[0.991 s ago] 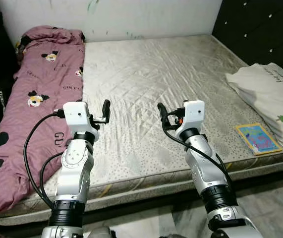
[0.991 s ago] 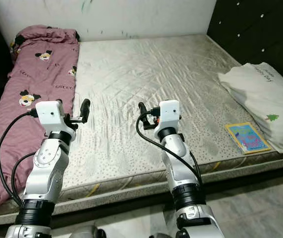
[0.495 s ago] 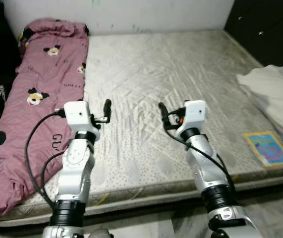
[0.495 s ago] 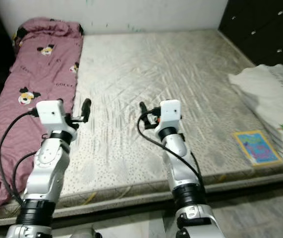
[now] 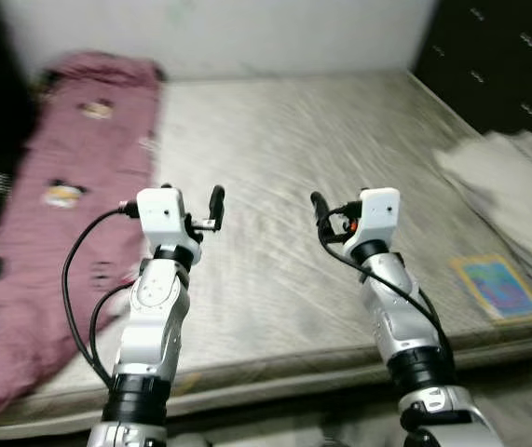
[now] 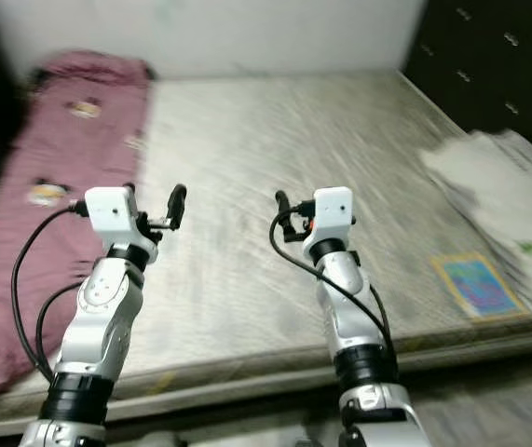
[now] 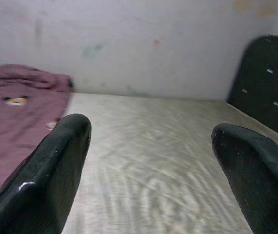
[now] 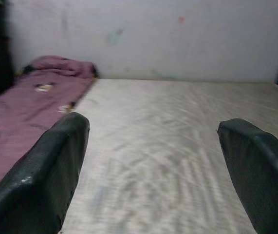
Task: Clean up the room
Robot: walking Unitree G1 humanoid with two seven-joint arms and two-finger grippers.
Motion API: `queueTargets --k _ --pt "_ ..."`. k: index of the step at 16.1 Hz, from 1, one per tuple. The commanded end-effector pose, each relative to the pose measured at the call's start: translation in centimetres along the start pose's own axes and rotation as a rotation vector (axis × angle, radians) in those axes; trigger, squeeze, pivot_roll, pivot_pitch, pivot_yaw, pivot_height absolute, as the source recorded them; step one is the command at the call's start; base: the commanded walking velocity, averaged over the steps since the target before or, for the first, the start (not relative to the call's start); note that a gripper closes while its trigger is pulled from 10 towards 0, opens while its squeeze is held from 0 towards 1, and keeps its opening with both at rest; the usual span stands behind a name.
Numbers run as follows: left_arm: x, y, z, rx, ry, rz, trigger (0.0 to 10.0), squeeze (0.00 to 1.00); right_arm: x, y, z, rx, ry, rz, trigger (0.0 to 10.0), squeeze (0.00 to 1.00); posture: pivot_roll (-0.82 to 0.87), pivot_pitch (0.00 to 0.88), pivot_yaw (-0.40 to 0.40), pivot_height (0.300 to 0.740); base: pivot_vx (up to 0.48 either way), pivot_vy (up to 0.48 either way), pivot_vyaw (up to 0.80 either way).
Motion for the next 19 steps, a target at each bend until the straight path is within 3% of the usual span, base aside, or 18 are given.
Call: queueTargets --k 1,19 --pt "-0.63 -0.15 -0.15 -0.009 0.005 0.017 10.0 0.0 -0.71 0.23 0.1 0.004 -0.005 0.02 10.0 0.0 0.08 0.0 -0.01 0.74 0.0 0.472 0.0" --pt "-1.54 -0.11 -0.2 -0.017 0.023 0.095 10.0 0.0 -0.77 0.41 -0.05 -0.011 -0.003 0.03 10.0 0.0 0.07 0.0 -0.013 0.74 0.0 0.472 0.0"
Point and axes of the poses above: a point about 5 cm out from each wrist's last joint towards the gripper, its own y axis pointing out of the wrist towards the gripper, its own z axis along the axis of the wrist's last joint, x = y × z, the point moved 1 cm from there along y, pointing out of the wrist towards the gripper, and after that the axes turned 13 degrees about y, right-handed, at the moved point
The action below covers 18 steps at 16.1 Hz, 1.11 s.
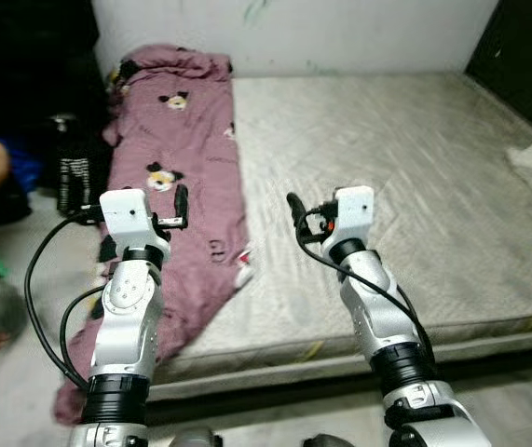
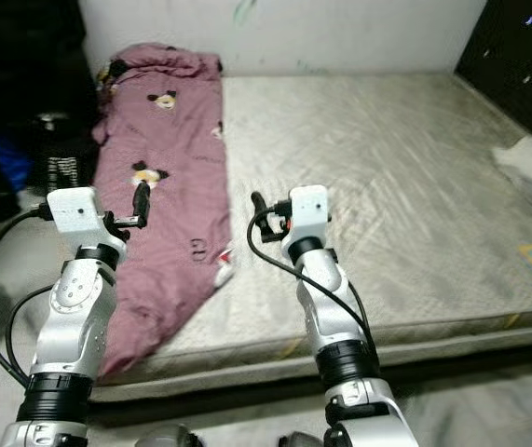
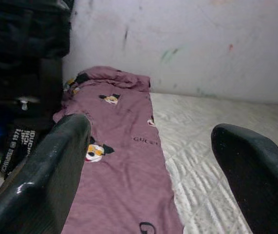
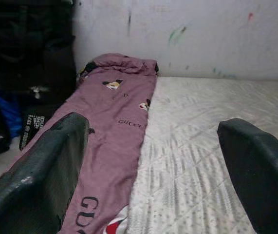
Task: Clean up the room
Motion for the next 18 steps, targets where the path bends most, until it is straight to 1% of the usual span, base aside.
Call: queueTargets --k 1,4,5,7,8,9,11,14,17,18 --pt "0.9 0.1 0.3 0.009 0.004 -0.021 10.0 0.0 1.0 -0.3 0.1 0.001 -0.005 -0.026 10.0 0.0 0.07 0.0 -0.013 0.74 0.0 0.472 0.0" --pt "1.2 0.1 1.0 0.05 0.029 -0.039 10.0 0.0 0.9 -0.3 0.1 -0.004 -0.009 -0.02 10.0 0.0 0.07 0.0 -0.014 0.74 0.0 0.47 0.0" --pt "0.9 0.2 0.8 0.029 0.012 -0.015 10.0 0.0 0.9 -0.3 0.1 -0.004 -0.007 -0.019 10.0 0.0 0.07 0.0 -0.014 0.74 0.0 0.259 0.0" --pt "0.5 0.3 0.8 0.04 0.049 0.0 10.0 0.0 0.9 -0.3 0.0 -0.008 -0.003 -0.018 10.0 0.0 0.07 0.0 -0.014 0.74 0.0 0.0 0.0" --pt "0.4 0.2 0.7 0.035 0.032 -0.005 10.0 0.0 0.9 -0.3 0.0 -0.009 -0.003 -0.017 10.0 0.0 0.07 0.0 -0.012 0.74 0.0 0.0 0.0" --pt "0.5 0.1 0.8 0.051 0.007 -0.038 10.0 0.0 0.8 -0.3 -0.1 -0.01 -0.003 -0.015 10.0 0.0 0.07 0.0 -0.012 0.74 0.0 0.0 0.0" --pt "0.6 0.1 1.1 0.072 0.028 -0.046 10.0 0.0 0.8 -0.3 -0.2 -0.014 -0.005 -0.011 10.0 0.0 0.07 0.0 -0.012 0.74 0.0 0.0 0.0" --pt "1.1 -0.1 1.2 0.082 -0.004 -0.088 10.0 0.0 0.5 -0.3 -0.2 -0.019 -0.026 0.006 10.0 0.0 0.07 0.0 -0.012 0.74 0.0 0.0 0.0" --pt "1.3 -0.2 1.3 0.092 -0.023 -0.105 10.0 0.0 0.5 -0.3 -0.3 -0.02 -0.024 0.002 10.0 0.0 0.07 0.0 -0.012 0.74 0.322 0.0 0.48" --pt "1.3 -0.2 1.3 0.093 -0.024 -0.107 10.0 0.0 0.6 -0.3 -0.3 -0.02 -0.022 -0.001 10.0 0.0 0.07 0.0 -0.012 0.74 0.337 0.0 0.0"
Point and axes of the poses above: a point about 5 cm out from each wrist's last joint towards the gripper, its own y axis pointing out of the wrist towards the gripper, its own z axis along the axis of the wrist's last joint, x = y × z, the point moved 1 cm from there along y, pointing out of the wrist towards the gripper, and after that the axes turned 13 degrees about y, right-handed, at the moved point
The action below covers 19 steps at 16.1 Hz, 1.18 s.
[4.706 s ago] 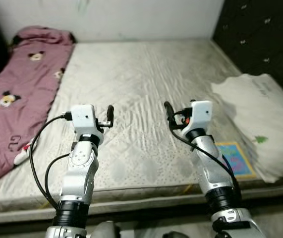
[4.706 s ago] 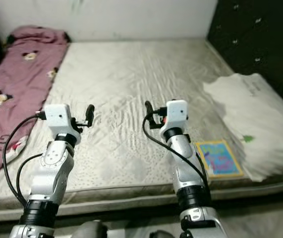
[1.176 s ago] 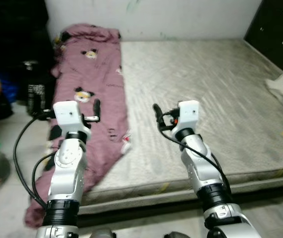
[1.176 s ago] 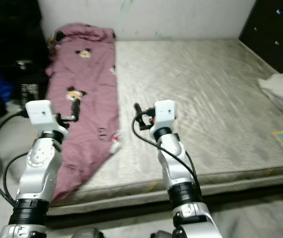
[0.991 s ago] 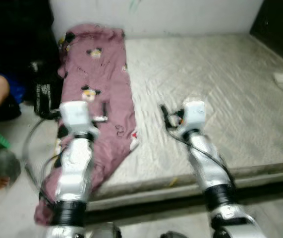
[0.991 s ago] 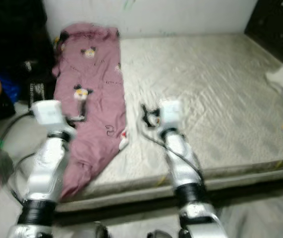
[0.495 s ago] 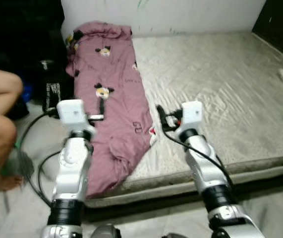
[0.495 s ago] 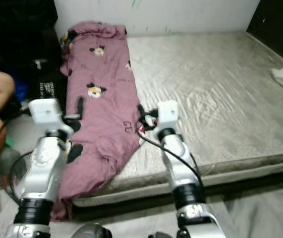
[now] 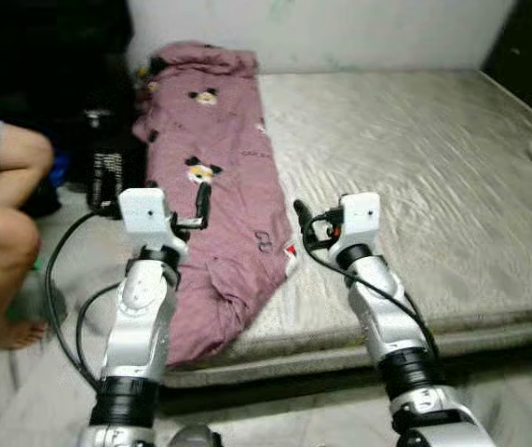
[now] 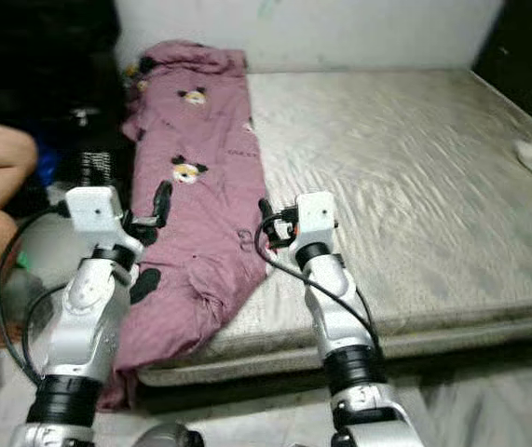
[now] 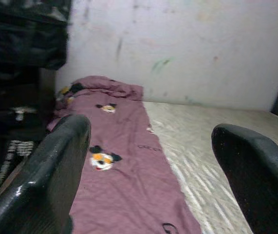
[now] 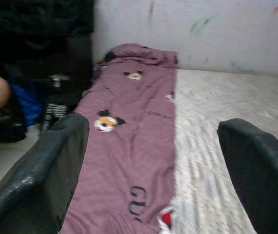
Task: Clean up the room
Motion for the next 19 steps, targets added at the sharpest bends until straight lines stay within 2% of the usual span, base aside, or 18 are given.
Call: queueTargets --k 1,6,11,17,19 --pt "0.1 0.1 0.6 0.028 -0.001 -0.011 10.0 0.0 0.2 0.2 0.5 0.015 -0.009 -0.01 10.0 0.0 0.07 0.0 -0.012 0.74 0.337 0.0 0.0" --pt "0.2 0.1 0.6 0.025 -0.013 -0.016 10.0 0.0 0.4 0.2 0.8 0.031 -0.002 -0.029 10.0 0.0 0.06 0.0 -0.009 0.74 0.33 0.0 0.0" --pt "0.5 0.2 0.6 0.023 -0.016 -0.021 10.0 0.0 0.5 0.3 1.0 0.039 0.0 -0.037 10.0 0.0 0.06 0.0 -0.009 0.74 0.0 0.0 0.0" --pt "-0.5 0.1 0.3 -0.001 0.008 0.056 10.0 0.0 1.3 -0.2 1.0 0.047 0.006 -0.072 10.0 0.0 0.05 0.0 -0.006 0.74 0.0 0.0 0.0" --pt "-1.2 -0.1 -0.2 -0.041 0.107 0.108 10.0 0.0 1.4 -0.5 0.8 0.037 0.011 -0.071 10.0 0.0 0.07 0.0 -0.012 0.74 0.0 0.0 0.0"
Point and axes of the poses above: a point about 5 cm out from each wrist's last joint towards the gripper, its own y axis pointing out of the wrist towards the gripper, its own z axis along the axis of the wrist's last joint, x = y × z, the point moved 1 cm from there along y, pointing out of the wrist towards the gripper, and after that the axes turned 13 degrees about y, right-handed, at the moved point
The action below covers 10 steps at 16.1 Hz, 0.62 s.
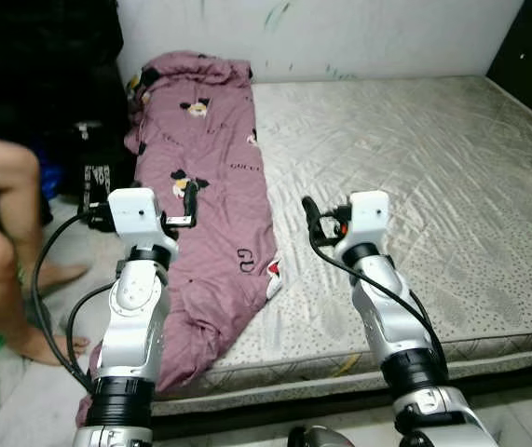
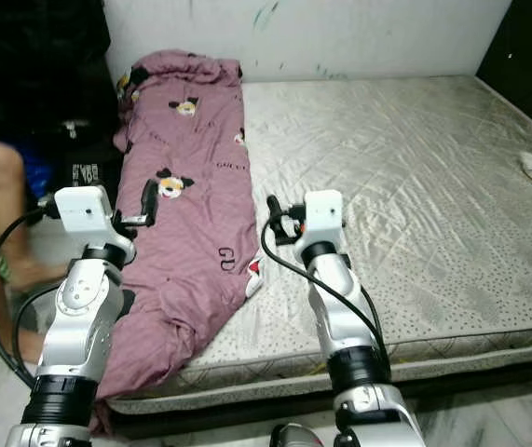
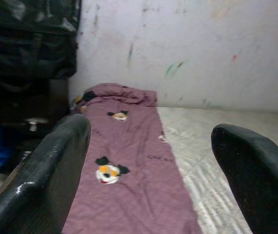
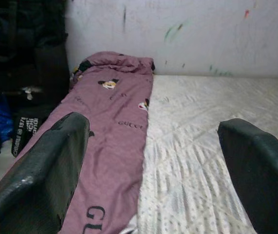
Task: Clean up the room
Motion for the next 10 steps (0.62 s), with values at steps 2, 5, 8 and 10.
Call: queueTargets --k 2,5,8,10 --pt "-1.6 -1.3 -1.1 -0.04 0.061 0.039 10.0 0.0 0.1 -0.7 0.3 0.021 0.018 -0.008 10.0 0.0 0.08 0.0 -0.015 0.74 0.0 0.0 0.0" --pt "-4.0 -3.8 -3.1 -0.101 0.116 0.055 10.0 0.0 0.8 -1.7 1.3 0.08 0.014 -0.096 10.0 0.0 0.08 0.0 -0.016 0.74 0.0 0.0 0.0" --pt "-4.0 -5.8 -3.8 -0.131 0.117 0.037 10.0 0.0 2.1 -3.4 0.9 0.053 0.005 -0.155 10.0 0.0 0.08 0.016 -0.027 0.74 0.0 0.0 0.0" --pt "-4.0 -6.3 -3.8 -0.139 0.117 0.045 10.0 0.0 2.0 -4.0 0.6 0.041 0.004 -0.162 10.0 0.0 0.08 0.022 -0.027 0.74 0.0 0.0 0.0"
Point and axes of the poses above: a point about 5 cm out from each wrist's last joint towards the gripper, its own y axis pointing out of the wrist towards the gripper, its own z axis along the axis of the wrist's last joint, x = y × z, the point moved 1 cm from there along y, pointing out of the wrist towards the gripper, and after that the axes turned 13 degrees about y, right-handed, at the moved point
